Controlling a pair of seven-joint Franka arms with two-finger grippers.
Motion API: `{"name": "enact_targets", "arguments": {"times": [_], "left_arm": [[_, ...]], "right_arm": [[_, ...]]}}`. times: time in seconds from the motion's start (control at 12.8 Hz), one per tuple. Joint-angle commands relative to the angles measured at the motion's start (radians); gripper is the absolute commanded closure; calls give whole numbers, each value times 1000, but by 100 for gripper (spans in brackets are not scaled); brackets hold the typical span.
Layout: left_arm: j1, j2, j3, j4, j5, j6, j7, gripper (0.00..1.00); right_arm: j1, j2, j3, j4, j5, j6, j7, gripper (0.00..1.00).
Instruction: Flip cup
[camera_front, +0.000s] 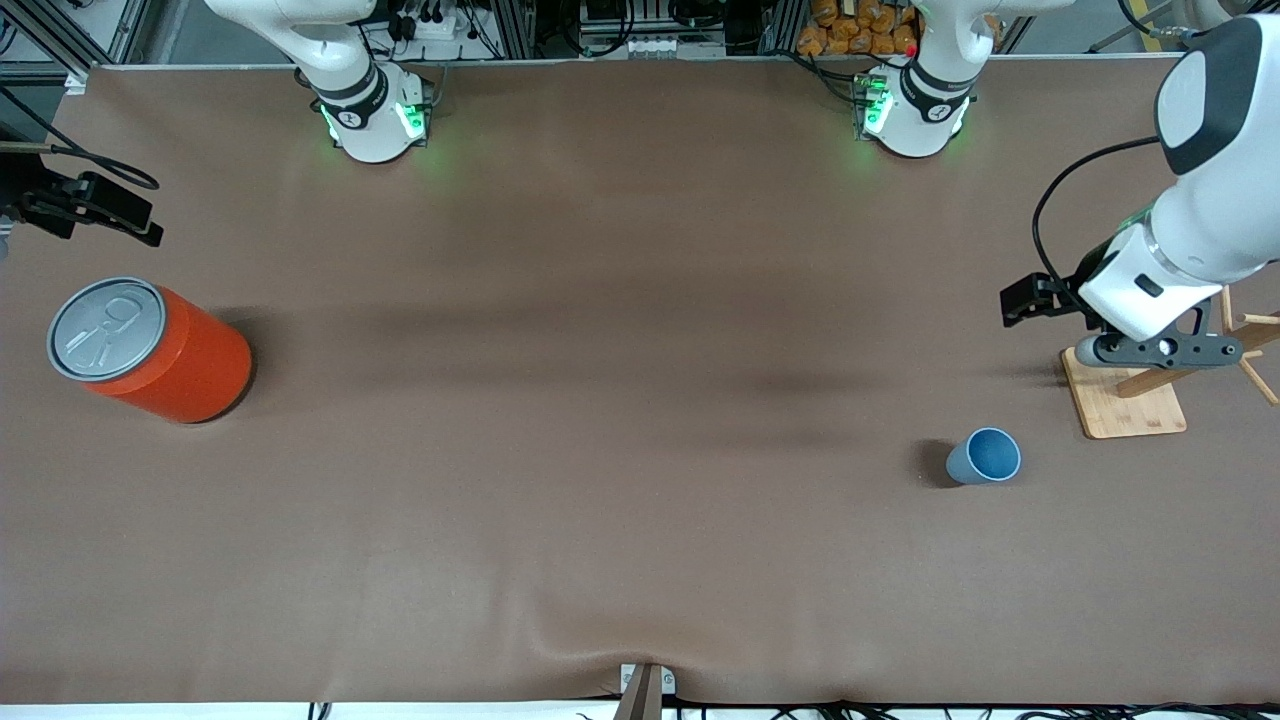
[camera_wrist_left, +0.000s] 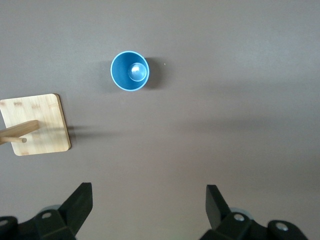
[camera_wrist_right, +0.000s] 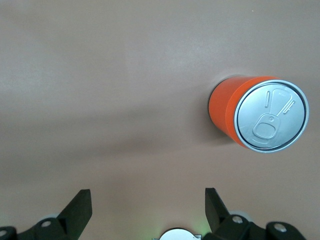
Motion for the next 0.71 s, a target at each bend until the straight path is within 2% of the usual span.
{"name": "enact_targets", "arguments": {"times": [0.0, 0.31, 0.63], "left_arm": [[-4, -49, -4, 26, 23, -70, -8, 0], [3, -121, -3, 27, 18, -99, -1, 0], [-3, -136, -7, 44, 21, -122, 6, 0]], "right_arm": [[-20, 3, 12, 20, 3, -18, -9, 0], [-20, 3, 12, 18, 3, -21, -9, 0], [-21, 3, 12, 18, 3, -25, -9, 0]]}}
